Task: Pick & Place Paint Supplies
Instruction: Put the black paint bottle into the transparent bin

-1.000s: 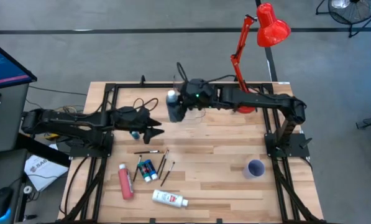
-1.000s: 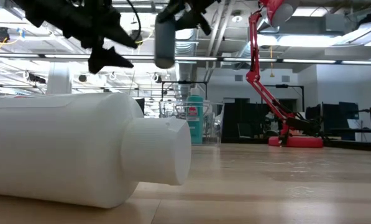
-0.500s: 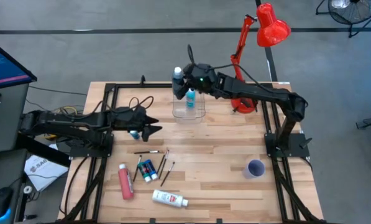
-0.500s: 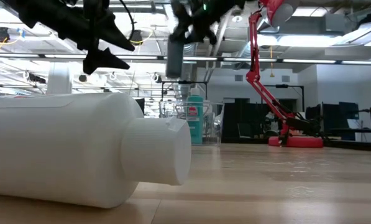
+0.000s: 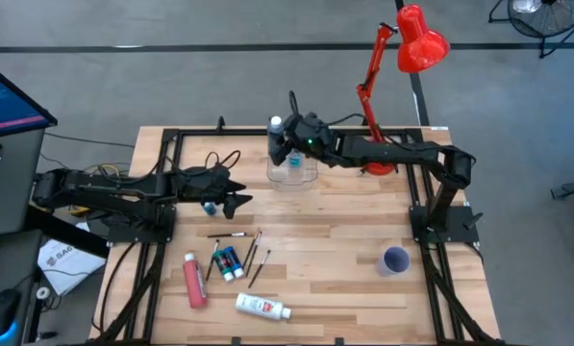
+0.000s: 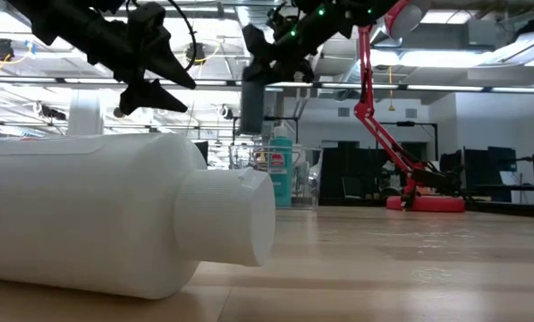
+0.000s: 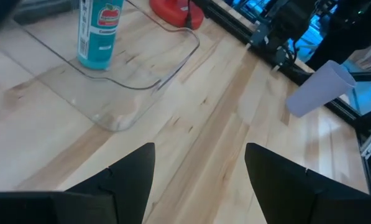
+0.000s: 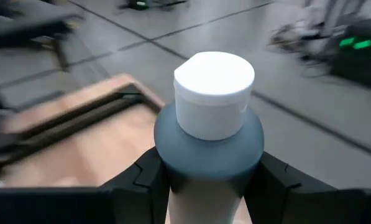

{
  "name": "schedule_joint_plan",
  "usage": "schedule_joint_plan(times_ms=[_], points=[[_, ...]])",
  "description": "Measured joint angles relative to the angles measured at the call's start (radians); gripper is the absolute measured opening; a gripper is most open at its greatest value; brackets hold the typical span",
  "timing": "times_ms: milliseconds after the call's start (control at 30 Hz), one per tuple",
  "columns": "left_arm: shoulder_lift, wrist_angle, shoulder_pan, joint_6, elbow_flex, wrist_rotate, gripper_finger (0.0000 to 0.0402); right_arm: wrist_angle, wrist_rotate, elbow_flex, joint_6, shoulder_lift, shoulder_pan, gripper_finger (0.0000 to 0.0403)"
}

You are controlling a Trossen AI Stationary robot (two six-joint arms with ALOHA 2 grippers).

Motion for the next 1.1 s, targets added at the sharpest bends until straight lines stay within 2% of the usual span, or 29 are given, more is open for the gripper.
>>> schedule_joint_plan(times_ms=[100,300,700,967,1100], points=[[0.022,0.000,0.000,0.000,0.000,0.000,0.0246,0.011,0.009,0.000,0.017,0.000,-0.035,0.0147],[0.057,0.006,0.000,-0.008,0.000,0.001,0.0246,0.008,-0.083,0.000,0.045,0.000,-0.124,0.0147],[0.066,0.010,0.000,-0.023,0.000,0.001,0.0246,-0.045,-0.075,-0.002,0.030,0.002,-0.208,0.0147],[0.065,0.011,0.000,-0.023,0.000,0.001,0.0246,0.115,-0.078,-0.215,0.116,-0.004,-0.226,0.0147],[0.065,0.011,0.000,-0.023,0.000,0.004,0.0246,0.201,-0.069,-0.248,0.140,-0.008,-0.226,0.0147]])
